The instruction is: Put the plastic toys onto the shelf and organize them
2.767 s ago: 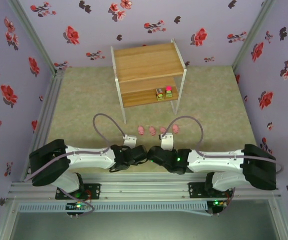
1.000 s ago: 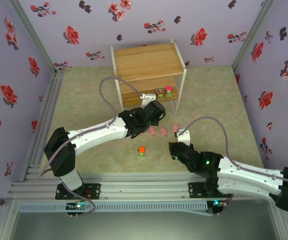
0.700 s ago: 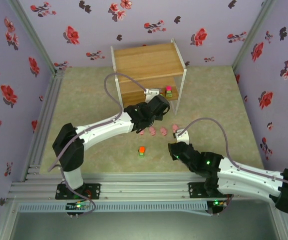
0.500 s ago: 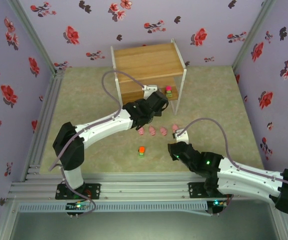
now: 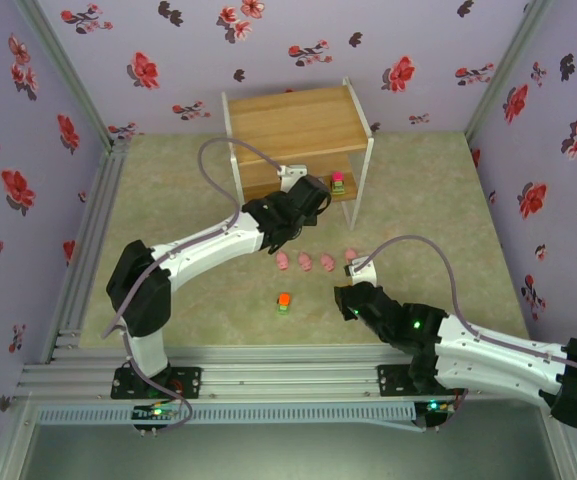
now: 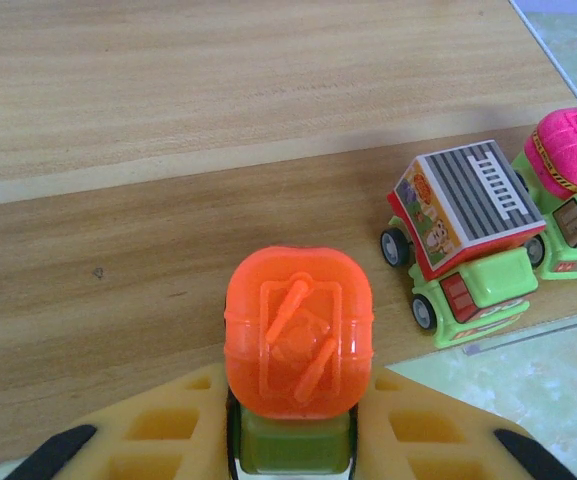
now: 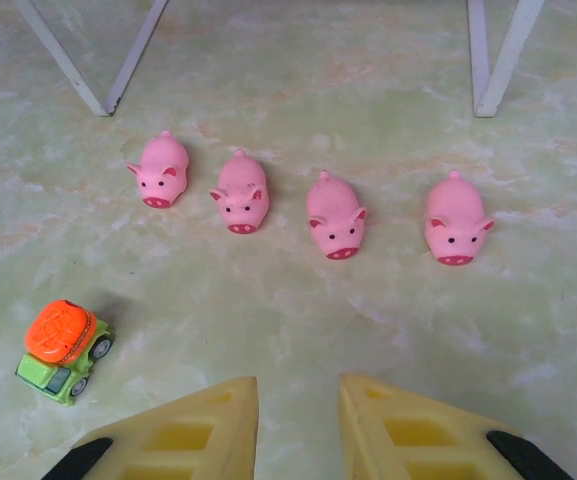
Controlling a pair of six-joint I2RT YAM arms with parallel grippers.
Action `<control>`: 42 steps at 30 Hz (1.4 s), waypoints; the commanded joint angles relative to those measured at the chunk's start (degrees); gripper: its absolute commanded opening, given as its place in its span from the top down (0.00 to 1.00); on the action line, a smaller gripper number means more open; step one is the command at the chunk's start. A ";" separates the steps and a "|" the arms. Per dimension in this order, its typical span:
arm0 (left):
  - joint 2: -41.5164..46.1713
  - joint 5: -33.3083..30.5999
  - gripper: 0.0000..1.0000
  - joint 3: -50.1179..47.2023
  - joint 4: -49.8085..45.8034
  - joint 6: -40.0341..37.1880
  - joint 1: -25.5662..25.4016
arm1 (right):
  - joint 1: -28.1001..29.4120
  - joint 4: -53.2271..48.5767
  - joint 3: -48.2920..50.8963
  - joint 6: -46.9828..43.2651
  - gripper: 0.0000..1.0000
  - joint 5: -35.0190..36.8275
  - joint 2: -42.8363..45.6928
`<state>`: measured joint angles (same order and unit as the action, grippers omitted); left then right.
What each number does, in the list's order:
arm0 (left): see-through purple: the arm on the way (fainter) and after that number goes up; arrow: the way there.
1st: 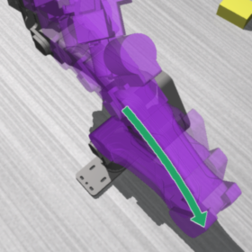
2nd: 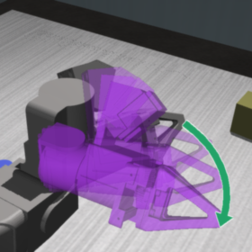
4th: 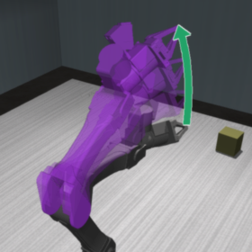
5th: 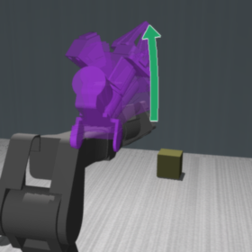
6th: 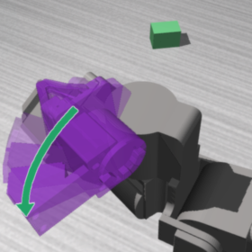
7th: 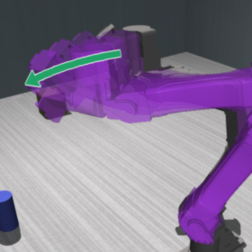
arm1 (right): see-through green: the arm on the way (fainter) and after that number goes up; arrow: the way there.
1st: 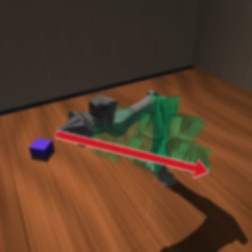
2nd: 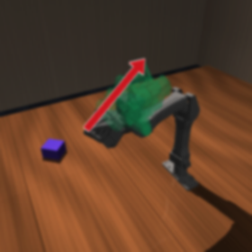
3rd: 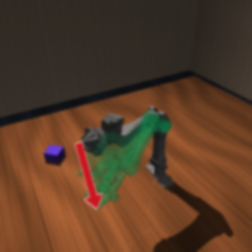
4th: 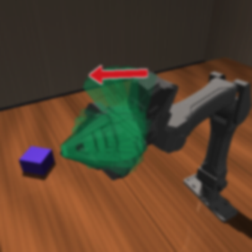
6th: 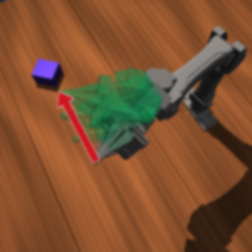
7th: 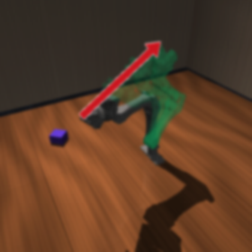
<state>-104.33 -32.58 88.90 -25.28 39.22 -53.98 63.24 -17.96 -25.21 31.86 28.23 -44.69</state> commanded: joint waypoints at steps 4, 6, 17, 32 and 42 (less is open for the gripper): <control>-2.66 -1.75 0.75 3.02 1.01 -0.05 0.45 | -0.31 0.45 0.81 -0.79 0.73 -0.11 0.03; -3.38 -1.71 0.74 3.67 0.93 0.00 0.43 | -0.31 0.53 0.73 -0.75 0.73 -0.06 0.03; -5.18 -3.24 0.75 5.07 1.73 0.59 0.45 | -0.31 0.62 0.78 -0.83 0.73 -0.71 0.04; -7.49 -5.52 0.74 6.66 1.38 0.14 0.63 | -0.31 0.76 0.83 -0.90 0.73 -0.81 -0.13; -7.87 -6.27 0.72 6.55 1.44 0.51 0.63 | -0.31 0.77 0.83 -0.89 0.73 -0.85 -0.05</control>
<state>-111.33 -36.95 94.04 -23.64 39.24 -53.71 63.24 -17.78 -25.21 31.88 27.53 -44.69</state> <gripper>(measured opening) 0.285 0.266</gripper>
